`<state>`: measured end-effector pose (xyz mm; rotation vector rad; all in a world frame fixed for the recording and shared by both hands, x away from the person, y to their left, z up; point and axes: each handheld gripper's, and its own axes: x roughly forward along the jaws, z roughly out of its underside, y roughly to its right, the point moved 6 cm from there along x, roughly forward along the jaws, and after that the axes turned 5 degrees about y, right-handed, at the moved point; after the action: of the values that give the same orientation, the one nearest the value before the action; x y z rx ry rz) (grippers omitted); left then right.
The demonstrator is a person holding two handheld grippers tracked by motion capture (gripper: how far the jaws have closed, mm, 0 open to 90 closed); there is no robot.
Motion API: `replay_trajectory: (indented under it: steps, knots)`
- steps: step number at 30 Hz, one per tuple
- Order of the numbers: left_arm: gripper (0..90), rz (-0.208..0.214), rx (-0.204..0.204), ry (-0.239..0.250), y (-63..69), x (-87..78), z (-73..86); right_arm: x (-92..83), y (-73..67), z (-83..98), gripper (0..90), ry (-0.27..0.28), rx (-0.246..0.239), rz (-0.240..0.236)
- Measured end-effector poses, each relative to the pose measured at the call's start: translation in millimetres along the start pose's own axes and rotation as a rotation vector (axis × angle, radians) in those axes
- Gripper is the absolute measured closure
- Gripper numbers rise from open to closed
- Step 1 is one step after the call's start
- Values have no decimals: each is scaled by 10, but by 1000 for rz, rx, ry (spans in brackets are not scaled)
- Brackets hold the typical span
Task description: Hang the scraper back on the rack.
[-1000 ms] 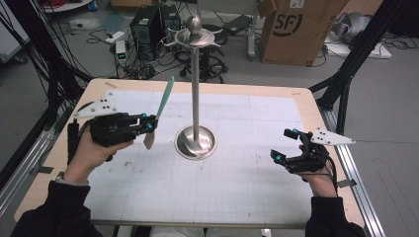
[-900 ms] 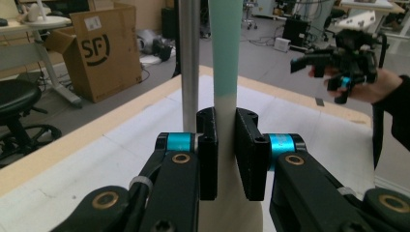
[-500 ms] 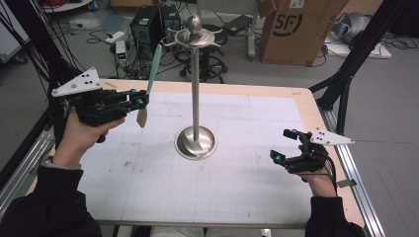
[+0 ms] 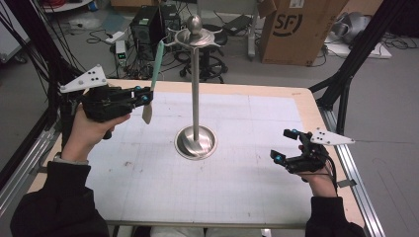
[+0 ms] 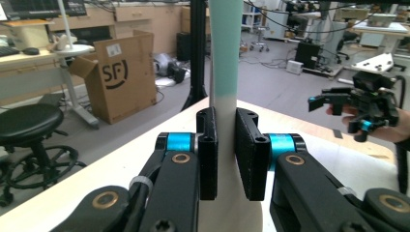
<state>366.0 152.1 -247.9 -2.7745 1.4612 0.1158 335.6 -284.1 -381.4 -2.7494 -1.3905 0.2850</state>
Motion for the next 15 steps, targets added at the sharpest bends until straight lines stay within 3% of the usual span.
replay_trajectory:
  steps: [15]
  knots:
    - [799, 16, 2, 6, -1, 41, 10, -2, 5, -4, 4, 3, -2, 1]
